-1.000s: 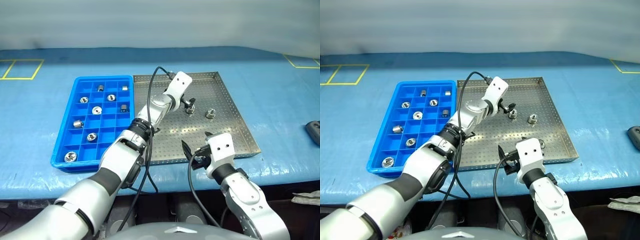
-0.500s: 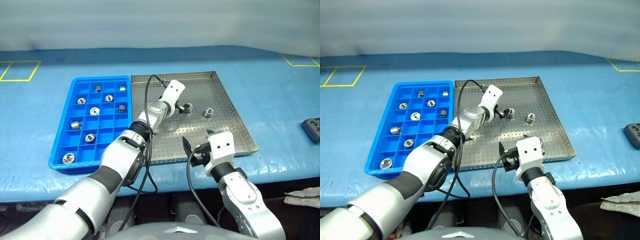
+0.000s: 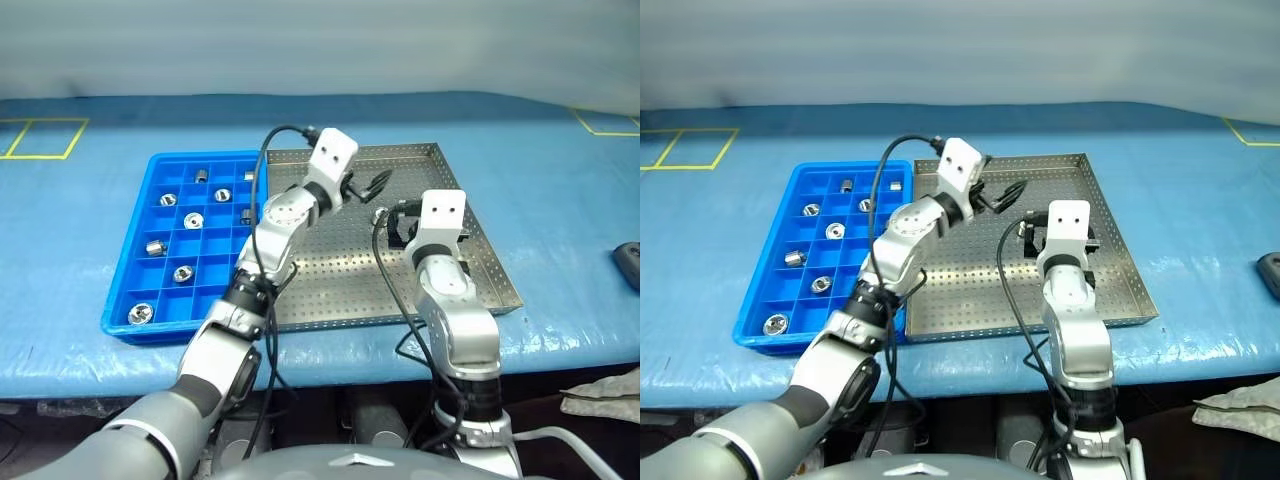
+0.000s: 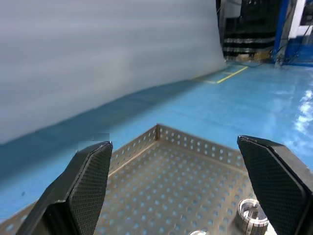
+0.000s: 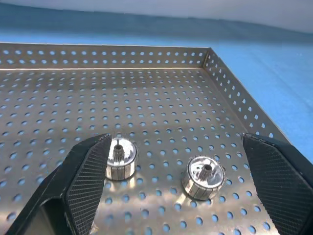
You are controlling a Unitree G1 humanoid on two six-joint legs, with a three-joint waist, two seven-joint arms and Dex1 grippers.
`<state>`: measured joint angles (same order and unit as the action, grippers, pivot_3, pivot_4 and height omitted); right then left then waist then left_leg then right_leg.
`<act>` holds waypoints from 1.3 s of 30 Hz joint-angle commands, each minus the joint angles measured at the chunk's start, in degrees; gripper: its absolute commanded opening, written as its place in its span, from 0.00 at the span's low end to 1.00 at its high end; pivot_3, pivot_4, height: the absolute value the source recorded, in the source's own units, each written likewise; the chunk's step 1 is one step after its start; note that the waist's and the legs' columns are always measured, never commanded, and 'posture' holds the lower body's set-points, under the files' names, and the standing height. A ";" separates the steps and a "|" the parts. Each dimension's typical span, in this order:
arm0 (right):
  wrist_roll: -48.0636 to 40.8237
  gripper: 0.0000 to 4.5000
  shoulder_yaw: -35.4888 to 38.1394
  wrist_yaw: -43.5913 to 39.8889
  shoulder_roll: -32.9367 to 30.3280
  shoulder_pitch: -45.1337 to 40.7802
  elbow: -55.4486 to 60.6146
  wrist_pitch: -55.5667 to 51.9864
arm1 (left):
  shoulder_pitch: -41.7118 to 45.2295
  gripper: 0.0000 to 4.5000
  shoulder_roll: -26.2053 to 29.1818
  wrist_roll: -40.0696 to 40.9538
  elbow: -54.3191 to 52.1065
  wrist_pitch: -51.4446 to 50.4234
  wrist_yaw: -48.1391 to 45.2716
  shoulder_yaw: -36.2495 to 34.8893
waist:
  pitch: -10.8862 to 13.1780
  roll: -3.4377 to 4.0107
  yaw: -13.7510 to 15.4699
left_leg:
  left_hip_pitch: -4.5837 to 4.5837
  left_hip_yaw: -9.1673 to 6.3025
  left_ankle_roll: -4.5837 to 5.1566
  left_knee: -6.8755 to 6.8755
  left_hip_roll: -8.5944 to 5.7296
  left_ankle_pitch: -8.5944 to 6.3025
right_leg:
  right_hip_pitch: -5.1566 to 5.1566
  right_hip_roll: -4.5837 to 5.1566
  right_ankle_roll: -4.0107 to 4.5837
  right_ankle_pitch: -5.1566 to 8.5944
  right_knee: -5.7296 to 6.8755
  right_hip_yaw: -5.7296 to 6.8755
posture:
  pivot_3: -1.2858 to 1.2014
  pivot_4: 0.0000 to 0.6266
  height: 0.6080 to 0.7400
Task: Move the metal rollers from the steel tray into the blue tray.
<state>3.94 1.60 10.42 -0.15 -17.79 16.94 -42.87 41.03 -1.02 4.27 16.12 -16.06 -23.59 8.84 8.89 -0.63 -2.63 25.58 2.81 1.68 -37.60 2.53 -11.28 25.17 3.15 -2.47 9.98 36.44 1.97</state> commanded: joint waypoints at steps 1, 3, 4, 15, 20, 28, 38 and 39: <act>-0.02 1.00 1.48 -0.09 -0.70 -4.03 -5.56 3.45 | -3.81 0.99 1.34 1.51 -12.31 -4.96 -0.38 0.24 | 0.00 0.00 1.07 | -0.01 0.01 0.00 -0.02 -0.01 0.01 | 0.00 0.00 0.00 0.00 0.06 -0.02 | 0.55 0.24 1.00; -0.28 1.00 1.68 -1.13 -1.41 -6.20 -10.07 5.01 | -8.17 0.99 3.00 2.91 -17.99 -7.42 -1.79 0.66 | 0.00 0.01 1.81 | -0.02 0.08 0.00 -0.10 0.00 0.02 | -0.03 -0.01 0.03 0.02 0.12 0.00 | 0.55 0.24 1.00; -0.34 1.00 1.70 -1.55 -1.71 -6.87 -11.65 5.60 | -9.78 0.99 3.55 3.54 -20.17 -8.39 -2.25 0.78 | 0.00 0.01 2.06 | -0.03 0.10 0.01 -0.13 0.00 0.02 | -0.03 -0.01 0.06 0.04 0.14 -0.02 | 0.56 0.24 1.00; -1.36 1.00 4.65 -1.43 -3.27 -12.30 -29.48 13.48 | -25.31 0.99 9.84 5.19 -36.21 -12.35 -3.10 2.40 | 0.00 0.02 3.96 | -0.11 0.09 0.05 -0.31 0.02 0.11 | -0.05 0.00 0.34 0.20 0.34 -0.11 | 0.58 0.24 1.00; -1.60 1.00 5.43 -1.49 -4.66 -14.98 -36.90 16.63 | -30.11 0.99 11.16 5.96 -39.97 -11.40 -4.45 5.94 | 0.01 0.03 4.41 | -0.09 0.09 0.04 -0.30 0.01 0.12 | -0.02 0.01 0.36 0.22 0.34 -0.14 | 0.59 0.24 1.00; -3.13 1.00 8.35 1.08 -6.02 -20.66 -49.97 21.49 | -31.52 0.99 10.56 6.02 -41.08 -11.83 -4.27 9.03 | 0.02 0.04 4.84 | -0.08 0.12 0.05 -0.25 0.03 0.12 | 0.01 -0.03 0.37 0.23 0.35 -0.14 | 0.59 0.24 1.00; -5.30 0.65 9.68 1.83 -6.07 -23.20 -55.77 23.76 | -33.53 1.00 14.83 5.86 -43.70 -10.19 -7.59 11.75 | 0.02 0.04 4.94 | -0.07 0.14 0.05 -0.19 0.03 0.12 | 0.07 -0.03 0.39 0.24 0.33 -0.17 | 0.59 0.24 1.00; -5.30 0.57 9.49 1.90 -5.80 -22.92 -55.33 23.58 | -33.76 1.00 15.13 5.72 -43.81 -9.95 -7.48 11.74 | 0.02 0.05 4.95 | -0.07 0.13 0.05 -0.19 0.03 0.12 | 0.07 -0.03 0.39 0.24 0.33 -0.18 | 0.59 0.24 1.00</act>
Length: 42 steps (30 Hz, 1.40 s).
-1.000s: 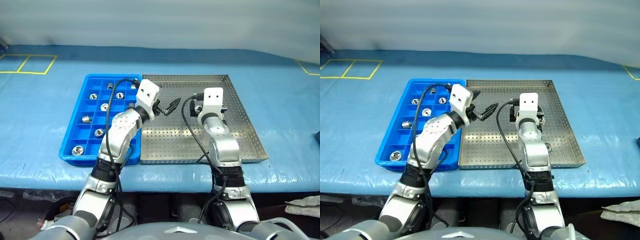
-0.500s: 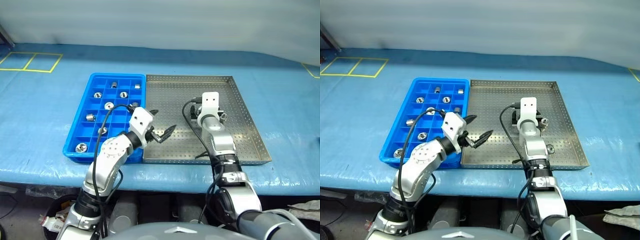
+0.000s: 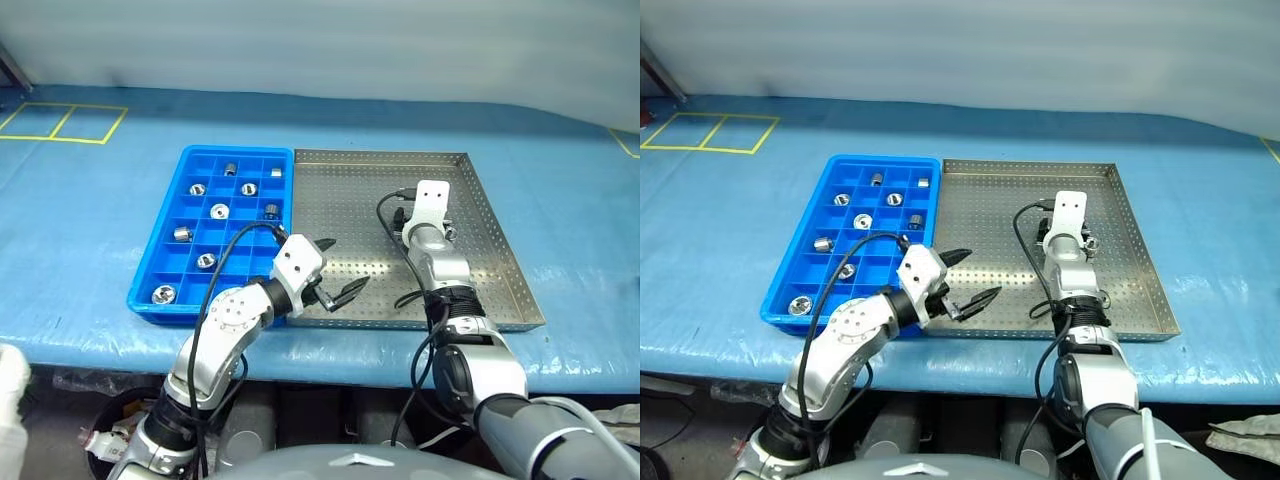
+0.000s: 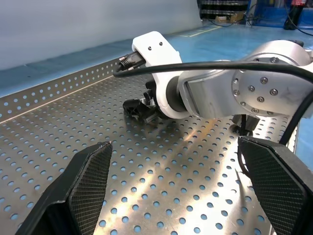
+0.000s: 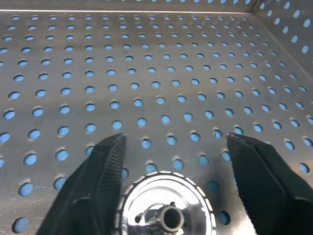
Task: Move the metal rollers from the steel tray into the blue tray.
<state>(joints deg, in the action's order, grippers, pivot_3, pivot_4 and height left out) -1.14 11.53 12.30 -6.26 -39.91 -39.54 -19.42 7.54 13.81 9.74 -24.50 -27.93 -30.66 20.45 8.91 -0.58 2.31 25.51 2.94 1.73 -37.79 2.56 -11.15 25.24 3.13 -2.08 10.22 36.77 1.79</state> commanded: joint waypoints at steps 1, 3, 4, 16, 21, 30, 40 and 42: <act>-0.21 0.50 -0.61 0.08 0.55 -0.44 1.68 -0.11 | -0.50 1.00 0.51 0.13 -3.29 2.08 -0.29 0.10 | 0.00 0.00 0.05 | 0.00 -0.02 0.00 0.00 0.00 0.00 | 0.00 0.00 0.00 0.00 0.00 -0.01 | 0.59 0.24 1.00; -0.34 0.38 -0.94 -0.01 1.07 0.34 3.06 -0.61 | -0.78 1.00 0.78 -0.03 -3.31 2.35 -0.02 -0.09 | 0.00 0.00 0.06 | 0.00 -0.03 0.00 0.00 0.00 0.00 | 0.00 0.01 0.00 0.00 -0.01 -0.01 | 0.60 0.24 1.00; -0.43 0.38 -1.15 -0.04 1.42 0.92 4.16 -0.99 | -0.94 1.00 0.82 -0.06 -3.33 2.40 0.21 -0.22 | 0.00 0.00 0.06 | 0.00 -0.04 0.00 0.00 0.00 0.00 | 0.00 0.01 0.00 0.00 -0.01 -0.01 | 0.60 0.24 1.00; -0.64 0.38 -11.13 -8.94 5.41 2.49 29.35 -11.20 | -2.34 1.00 -0.19 -0.57 -4.02 5.72 3.95 -3.18 | 0.10 0.15 0.15 | 0.04 -0.04 0.00 0.18 0.04 0.00 | 0.19 -0.01 0.09 0.06 0.01 0.00 | 0.61 0.24 1.00; -0.75 0.38 -16.70 -14.60 6.90 0.15 33.08 -12.96 | -4.16 1.00 -1.00 -1.61 -5.23 6.57 8.05 -5.51 | 0.10 0.15 0.77 | 0.04 -0.08 0.00 0.23 0.05 0.00 | 0.19 -0.02 0.13 0.09 -0.01 0.06 | 0.64 0.24 1.00; -1.40 0.38 -24.57 -25.77 9.73 -2.75 28.52 -9.58 | -9.48 1.00 -1.76 0.49 -10.07 2.76 13.23 -11.82 | 0.11 0.14 4.50 | 0.06 -0.14 -0.03 0.38 0.06 0.00 | 0.21 -0.02 0.18 0.13 -0.16 0.22 | 0.70 0.24 1.00; -1.49 0.38 -24.86 -28.62 12.63 -5.95 18.20 -4.91 | -17.30 1.00 -1.44 1.06 -16.54 0.08 16.76 -15.89 | 0.11 0.14 10.92 | 0.18 -0.09 -0.38 0.83 0.13 -0.03 | 0.26 -0.04 0.32 0.22 -0.64 0.62 | 0.74 0.24 1.00; -1.52 0.38 -24.64 -28.77 12.72 -5.72 17.49 -4.65 | -17.54 1.00 -1.45 1.03 -16.96 -0.22 16.96 -15.71 | 0.11 0.14 12.91 | 0.23 -0.10 -0.47 0.87 0.18 -0.08 | 0.26 -0.10 0.34 0.23 -0.74 0.67 | 0.75 0.24 1.00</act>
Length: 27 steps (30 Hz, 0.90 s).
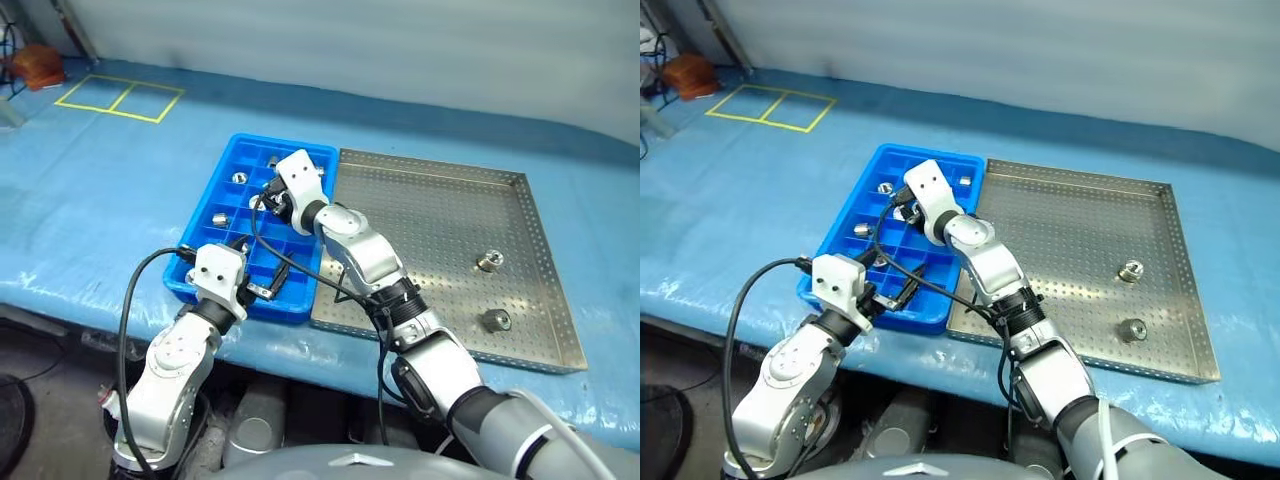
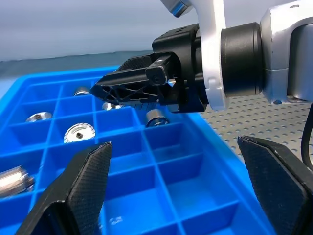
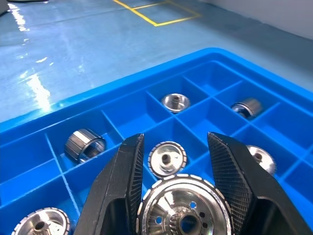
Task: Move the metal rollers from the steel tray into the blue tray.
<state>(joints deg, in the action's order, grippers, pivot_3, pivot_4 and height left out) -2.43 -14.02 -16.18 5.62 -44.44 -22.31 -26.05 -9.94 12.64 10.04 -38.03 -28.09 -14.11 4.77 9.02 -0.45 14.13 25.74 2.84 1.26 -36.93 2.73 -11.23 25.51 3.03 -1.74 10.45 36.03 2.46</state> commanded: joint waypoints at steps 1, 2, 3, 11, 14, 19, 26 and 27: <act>-0.16 0.38 0.89 -0.38 0.82 -1.01 0.08 2.13 | -0.17 1.00 -0.24 0.64 -3.57 -0.16 0.51 0.12 | 0.00 0.00 1.89 | 0.05 -0.01 -0.05 0.00 0.02 -0.04 | 0.02 -0.02 0.01 0.01 -0.04 0.03 | 0.75 0.24 1.00; 0.03 0.38 0.78 -0.40 0.69 -0.69 -0.06 2.18 | -0.28 1.00 -0.27 0.62 -3.75 -0.24 0.61 0.34 | 0.00 0.00 2.76 | 0.07 -0.01 -0.08 0.00 0.02 -0.05 | 0.03 -0.02 0.02 0.02 -0.05 0.04 | 0.74 0.24 1.00; 0.13 0.38 0.69 -0.50 0.49 -0.08 -0.13 2.21 | -0.36 1.00 -0.30 0.76 -3.84 -0.32 0.54 0.61 | 0.00 0.00 3.60 | 0.07 -0.01 -0.13 0.00 0.03 -0.09 | 0.05 -0.03 0.03 0.03 -0.06 0.06 | 0.74 0.24 1.00; 0.13 0.38 2.06 0.16 -2.01 2.96 2.71 0.59 | 1.51 1.00 -0.73 1.14 -2.39 -0.78 -0.20 2.91 | 0.00 0.00 8.03 | 0.09 -0.03 -0.55 -0.07 0.23 -0.35 | 0.11 -0.11 0.10 0.09 -0.09 0.30 | 0.72 0.24 1.00; 0.23 0.38 2.57 0.17 -3.52 4.08 4.91 -0.42 | 2.37 1.00 -0.74 1.47 -1.77 -1.01 -0.81 3.71 | -0.01 0.01 8.55 | 0.09 -0.03 -0.58 -0.09 0.27 -0.36 | 0.10 -0.15 0.11 0.09 -0.09 0.32 | 0.72 0.24 1.00; -0.13 0.38 3.33 0.16 -4.66 5.74 6.63 -2.56 | 3.24 1.00 -0.47 1.81 -1.10 -1.26 -1.97 4.62 | -0.01 0.01 8.69 | 0.16 -0.03 -0.67 -0.09 0.33 -0.42 | 0.06 -0.25 0.16 0.13 -0.09 0.32 | 0.71 0.24 1.00; 0.28 0.55 3.60 1.00 -4.05 7.03 3.95 -2.67 | 4.15 1.00 -0.12 2.01 -0.35 -1.31 -2.34 5.18 | -0.03 0.03 8.35 | 0.13 -0.07 -0.67 -0.16 0.80 -0.41 | 0.06 -0.75 0.22 0.16 -0.05 0.32 | 0.70 0.24 1.00; 0.00 0.59 3.90 1.02 -3.93 7.18 4.22 -2.93 | 4.17 1.00 -0.11 2.06 -0.36 -1.34 -2.40 5.20 | -0.03 0.03 8.24 | 0.12 -0.09 -0.70 -0.16 0.83 -0.41 | 0.06 -0.79 0.23 0.17 -0.04 0.32 | 0.70 0.24 1.00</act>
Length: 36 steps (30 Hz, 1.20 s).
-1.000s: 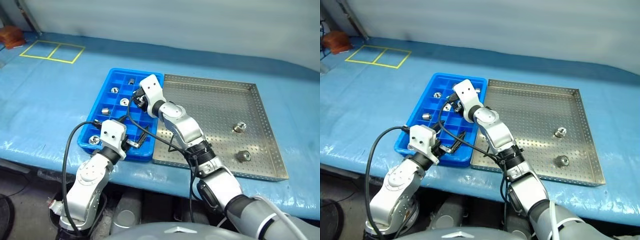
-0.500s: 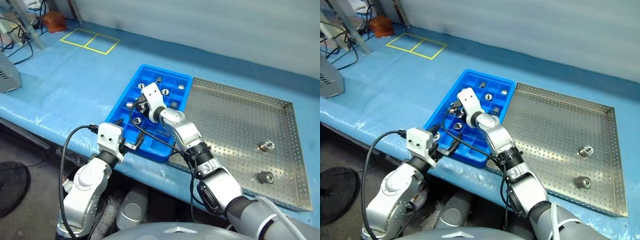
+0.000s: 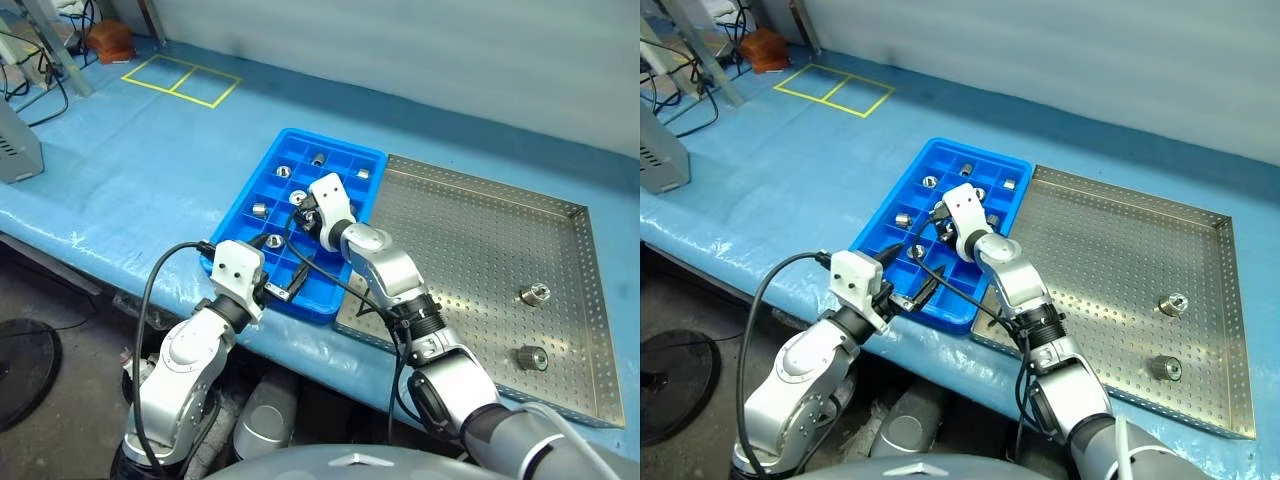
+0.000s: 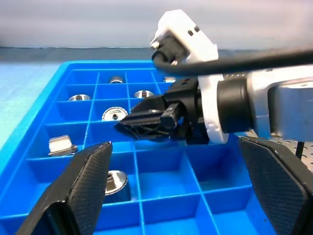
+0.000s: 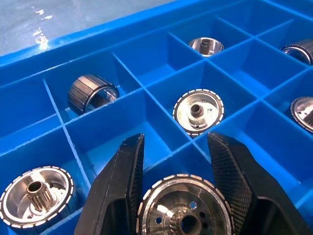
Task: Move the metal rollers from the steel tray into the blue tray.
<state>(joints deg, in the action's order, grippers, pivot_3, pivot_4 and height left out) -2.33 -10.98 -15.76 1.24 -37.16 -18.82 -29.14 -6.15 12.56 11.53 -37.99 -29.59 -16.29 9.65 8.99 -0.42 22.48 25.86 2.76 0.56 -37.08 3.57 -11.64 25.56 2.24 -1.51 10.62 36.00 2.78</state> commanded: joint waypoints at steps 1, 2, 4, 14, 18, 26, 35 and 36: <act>-0.48 0.66 1.09 0.38 0.50 0.08 1.46 -0.15 | 0.43 1.00 0.01 0.65 -0.36 0.17 -0.34 0.34 | 0.00 0.01 -0.23 | 0.00 -0.01 -0.01 0.00 0.02 0.00 | 0.00 -0.03 0.00 0.00 0.01 0.00 | 0.70 0.24 1.00; -0.81 0.73 1.41 0.33 0.53 0.25 2.42 -0.41 | 0.59 1.00 0.04 0.72 -0.19 0.17 -0.45 0.36 | -0.01 0.01 -0.30 | 0.00 -0.02 -0.03 0.00 0.03 -0.01 | 0.00 -0.05 0.01 0.00 0.01 0.00 | 0.70 0.24 1.00; -1.31 0.88 2.52 1.35 0.69 0.66 4.80 -0.97 | 1.07 1.00 0.15 0.81 0.25 0.20 -0.80 0.58 | 0.00 0.01 -0.42 | 0.00 -0.04 -0.04 -0.01 0.03 -0.01 | -0.01 -0.06 0.01 0.01 0.01 -0.01 | 0.69 0.24 1.00; 1.88 1.00 13.03 19.39 1.81 9.30 25.23 -1.07 | 5.11 1.00 0.26 1.08 4.51 1.73 -4.40 3.63 | -0.09 0.05 -2.88 | 0.02 -0.04 -0.06 -0.08 0.02 -0.03 | -0.04 -0.05 0.24 0.14 0.00 -0.04 | 0.64 0.24 1.00; 5.58 1.00 17.36 29.11 3.17 13.74 30.40 -1.93 | 7.04 1.00 -0.54 1.71 6.79 1.87 -6.45 5.59 | -0.11 0.09 -5.44 | 0.02 -0.05 -0.04 -0.11 0.01 -0.02 | -0.06 -0.05 0.24 0.14 0.01 -0.06 | 0.61 0.24 1.00; 11.40 1.00 22.84 43.76 6.61 13.91 28.82 -7.24 | 10.05 1.00 -1.60 2.25 10.25 2.23 -10.14 9.06 | -0.15 0.16 -14.42 | -0.14 -0.04 0.05 -0.19 0.00 0.04 | -0.17 -0.10 0.24 0.12 0.18 -0.32 | 0.58 0.24 1.00; 9.33 1.00 29.85 51.94 7.42 10.08 19.32 -5.56 | 10.56 1.00 0.34 0.47 10.31 4.24 -12.58 12.15 | -0.14 0.16 -19.97 | -0.42 -0.08 0.12 -0.31 -0.03 0.08 | -0.15 -0.16 0.44 0.25 0.84 -0.54 | 0.58 0.24 1.00; 8.74 1.00 30.20 51.63 7.24 9.69 18.42 -5.48 | 10.59 1.00 0.74 0.23 10.23 4.55 -12.77 12.53 | -0.14 0.17 -20.08 | -0.45 -0.10 0.16 -0.31 -0.03 0.11 | -0.15 -0.18 0.48 0.28 0.91 -0.54 | 0.58 0.24 1.00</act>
<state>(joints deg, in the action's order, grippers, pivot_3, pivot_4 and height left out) 7.40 18.51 35.41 8.58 -25.84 -0.22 -36.09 3.75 13.04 12.29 -26.93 -26.85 -28.35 21.53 8.84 -0.25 2.39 25.38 2.65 0.75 -37.39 3.54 -11.52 25.41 2.04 -1.02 10.90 36.92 2.23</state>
